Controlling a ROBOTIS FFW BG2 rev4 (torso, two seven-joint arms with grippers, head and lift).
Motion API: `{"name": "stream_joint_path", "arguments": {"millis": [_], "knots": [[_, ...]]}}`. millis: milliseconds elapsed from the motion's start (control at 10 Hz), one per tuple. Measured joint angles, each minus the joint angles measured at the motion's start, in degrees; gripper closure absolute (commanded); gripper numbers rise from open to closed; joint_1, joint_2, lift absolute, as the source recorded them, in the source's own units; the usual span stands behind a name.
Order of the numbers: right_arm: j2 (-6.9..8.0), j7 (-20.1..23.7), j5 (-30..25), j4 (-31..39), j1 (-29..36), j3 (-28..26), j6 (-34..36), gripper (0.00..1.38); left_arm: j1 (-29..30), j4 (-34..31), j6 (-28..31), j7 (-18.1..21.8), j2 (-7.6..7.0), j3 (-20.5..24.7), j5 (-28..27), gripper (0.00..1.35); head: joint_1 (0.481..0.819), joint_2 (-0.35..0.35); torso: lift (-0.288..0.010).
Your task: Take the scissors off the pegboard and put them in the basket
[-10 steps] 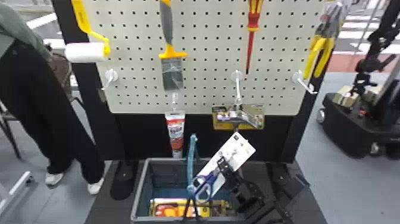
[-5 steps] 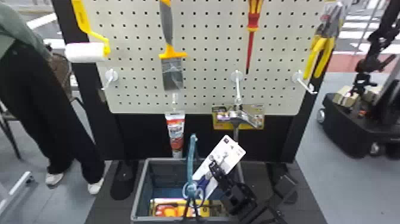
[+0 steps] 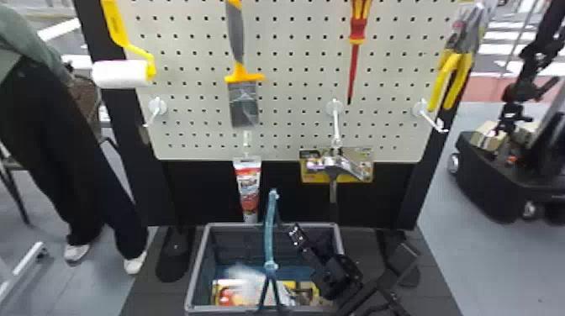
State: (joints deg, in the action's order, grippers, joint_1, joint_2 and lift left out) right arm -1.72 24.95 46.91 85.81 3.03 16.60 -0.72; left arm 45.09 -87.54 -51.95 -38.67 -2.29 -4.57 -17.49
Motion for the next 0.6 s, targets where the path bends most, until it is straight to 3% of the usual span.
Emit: {"name": "stream_joint_path", "arguments": {"millis": [600], "knots": [[-0.04,0.0,0.2,-0.1,-0.1,-0.1,0.0,0.13,-0.1,0.1,-0.1,0.0,-0.02,0.0,-0.1,0.19,0.549,0.0,-0.1]]}}
